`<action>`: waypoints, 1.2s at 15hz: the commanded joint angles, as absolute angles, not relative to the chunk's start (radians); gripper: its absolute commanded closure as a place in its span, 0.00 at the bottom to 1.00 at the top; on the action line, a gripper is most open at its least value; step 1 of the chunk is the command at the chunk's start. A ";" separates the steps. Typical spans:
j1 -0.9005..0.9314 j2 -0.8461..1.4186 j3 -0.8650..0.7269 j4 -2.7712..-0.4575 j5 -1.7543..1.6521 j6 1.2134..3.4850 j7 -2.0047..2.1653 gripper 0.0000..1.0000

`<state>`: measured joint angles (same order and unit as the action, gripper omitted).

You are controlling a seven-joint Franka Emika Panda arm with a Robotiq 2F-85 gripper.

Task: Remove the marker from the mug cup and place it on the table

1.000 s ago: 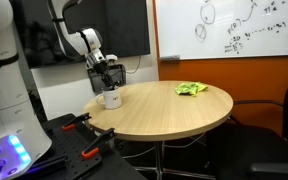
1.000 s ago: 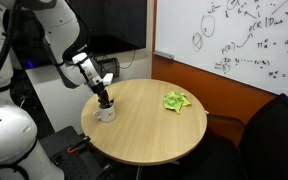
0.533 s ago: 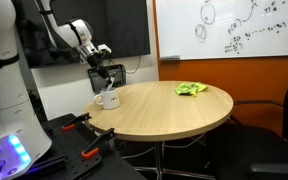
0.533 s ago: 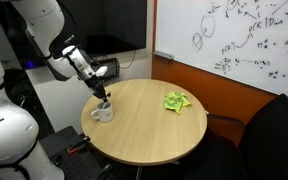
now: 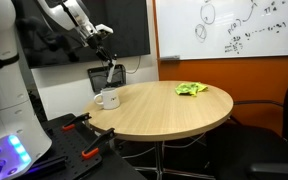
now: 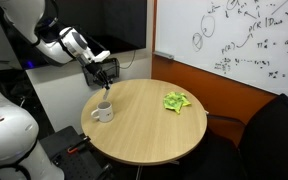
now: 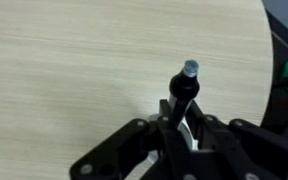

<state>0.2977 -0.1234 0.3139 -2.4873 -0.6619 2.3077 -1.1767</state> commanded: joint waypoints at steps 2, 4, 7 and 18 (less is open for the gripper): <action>0.298 -0.149 0.263 -2.466 -0.622 2.427 -1.214 0.94; 0.284 -0.087 0.224 -2.453 -0.585 2.588 -1.220 0.94; 0.251 0.062 0.181 -2.437 -0.521 2.842 -1.312 0.94; 0.242 0.387 0.102 -2.281 -0.380 2.960 -1.535 0.52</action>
<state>0.0496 0.4727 0.2978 -2.3034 -0.3155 3.0726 -1.6288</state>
